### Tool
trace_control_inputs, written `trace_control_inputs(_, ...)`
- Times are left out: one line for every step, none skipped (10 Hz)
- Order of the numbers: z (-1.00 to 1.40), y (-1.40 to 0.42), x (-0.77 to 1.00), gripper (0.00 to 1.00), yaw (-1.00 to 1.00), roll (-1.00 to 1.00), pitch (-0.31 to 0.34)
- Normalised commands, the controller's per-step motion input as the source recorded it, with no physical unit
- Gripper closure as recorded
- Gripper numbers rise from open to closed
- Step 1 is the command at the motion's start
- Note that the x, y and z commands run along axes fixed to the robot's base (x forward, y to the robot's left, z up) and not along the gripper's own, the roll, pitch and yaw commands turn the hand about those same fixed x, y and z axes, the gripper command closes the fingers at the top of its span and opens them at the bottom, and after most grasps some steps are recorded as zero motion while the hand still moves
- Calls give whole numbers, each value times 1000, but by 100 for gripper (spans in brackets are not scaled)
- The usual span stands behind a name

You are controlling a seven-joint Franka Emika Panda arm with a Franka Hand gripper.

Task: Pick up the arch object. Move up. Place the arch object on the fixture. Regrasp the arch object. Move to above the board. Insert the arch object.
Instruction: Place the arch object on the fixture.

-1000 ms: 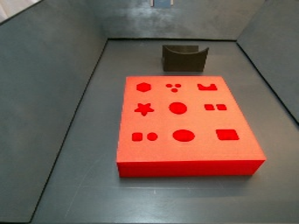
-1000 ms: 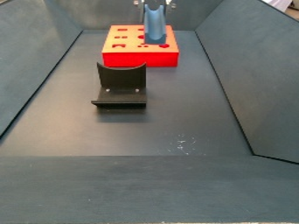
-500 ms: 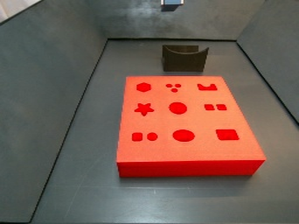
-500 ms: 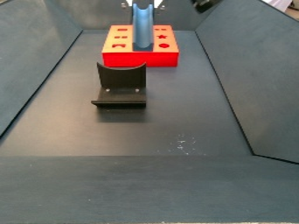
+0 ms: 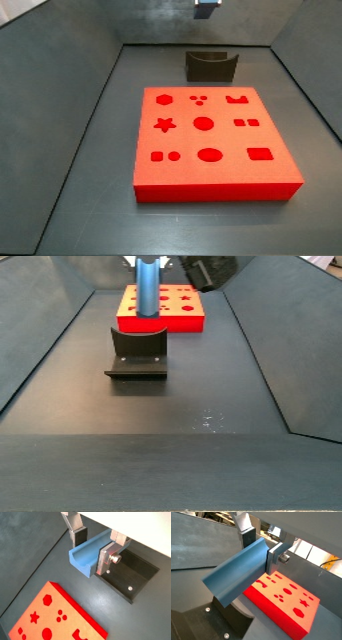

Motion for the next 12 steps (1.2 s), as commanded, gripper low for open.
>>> trace_control_inputs(-14, 37, 348, 100, -90, -179, 31)
trace_control_inputs(-16, 39, 262, 100, -77, -168, 30)
trace_control_inputs(-18, 38, 209, 100, -70, -164, 33)
trace_control_inputs(-1000, 134, 135, 100, 1, -1000, 223)
trace_control_inputs(-1000, 136, 125, 100, -1, -1000, 220)
trace_control_inputs(-1000, 142, 140, 100, -79, -1000, 252)
trace_control_inputs(-1000, 139, 149, 100, -106, -911, 255)
trace_control_inputs(-1000, 140, 166, 100, -174, -648, 210)
trace_control_inputs(-1000, 141, 171, 100, -202, -542, 185)
trace_control_inputs(-1000, 143, 179, 100, -227, -327, 133)
trace_control_inputs(-1000, 131, 192, 100, -227, -204, 76)
trace_control_inputs(-884, 121, 172, 100, -216, -180, 32)
